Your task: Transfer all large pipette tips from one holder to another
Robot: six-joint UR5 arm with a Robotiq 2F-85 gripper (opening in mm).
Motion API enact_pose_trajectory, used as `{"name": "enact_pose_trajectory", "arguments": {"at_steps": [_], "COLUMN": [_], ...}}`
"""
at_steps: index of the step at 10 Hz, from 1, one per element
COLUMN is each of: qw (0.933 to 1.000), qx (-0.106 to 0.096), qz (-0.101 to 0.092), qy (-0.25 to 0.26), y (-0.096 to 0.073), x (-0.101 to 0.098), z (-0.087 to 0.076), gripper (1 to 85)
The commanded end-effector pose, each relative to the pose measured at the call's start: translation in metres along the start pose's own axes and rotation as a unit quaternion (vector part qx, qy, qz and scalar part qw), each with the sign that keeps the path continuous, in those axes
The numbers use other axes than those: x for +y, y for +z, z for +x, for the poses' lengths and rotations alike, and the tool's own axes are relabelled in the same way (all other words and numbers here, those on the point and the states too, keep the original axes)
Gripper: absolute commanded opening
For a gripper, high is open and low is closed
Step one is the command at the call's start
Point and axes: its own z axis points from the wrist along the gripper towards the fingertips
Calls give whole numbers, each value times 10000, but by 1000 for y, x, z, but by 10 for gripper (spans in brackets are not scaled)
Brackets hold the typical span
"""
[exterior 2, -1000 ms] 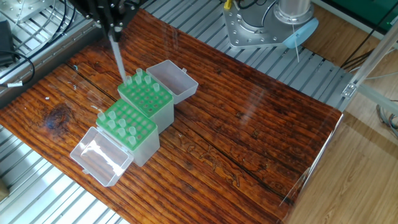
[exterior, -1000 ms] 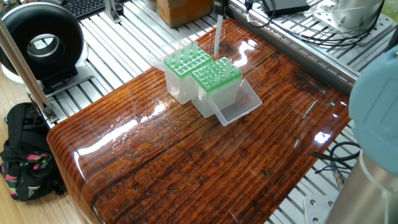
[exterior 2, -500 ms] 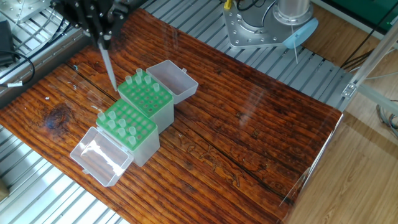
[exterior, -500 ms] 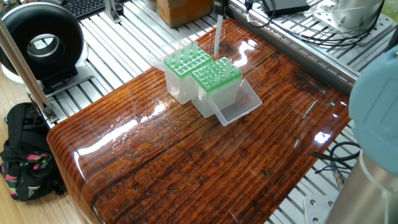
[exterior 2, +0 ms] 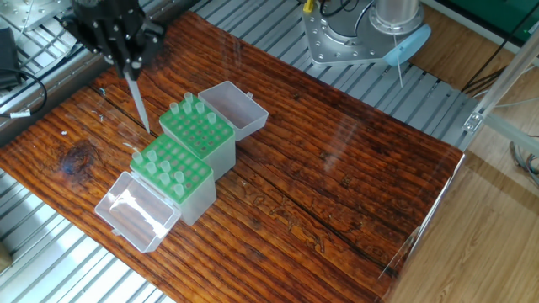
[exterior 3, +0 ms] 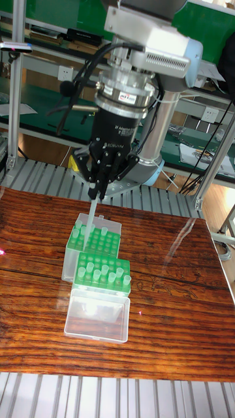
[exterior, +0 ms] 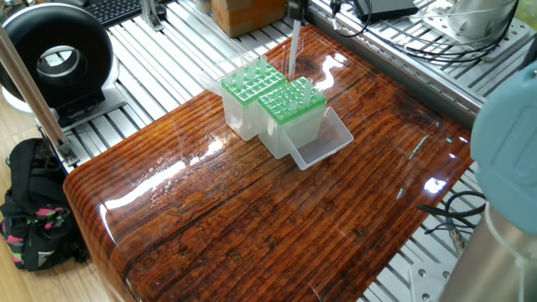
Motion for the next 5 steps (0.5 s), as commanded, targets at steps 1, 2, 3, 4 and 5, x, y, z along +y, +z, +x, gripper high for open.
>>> {"name": "enact_pose_trajectory", "arguments": {"at_steps": [1, 2, 3, 4, 5], "qw": [10000, 10000, 10000, 10000, 10000], "qx": [-27, -26, -36, -40, -47], "qz": [0, 17, 14, 7, -6], "qy": [-35, -58, -73, -81, -80], "y": [10, 13, 15, 18, 20], "x": [3, 2, 2, 2, 4], "z": [-7, -7, -8, -9, -10], "gripper": [117, 117, 117, 117, 117]}}
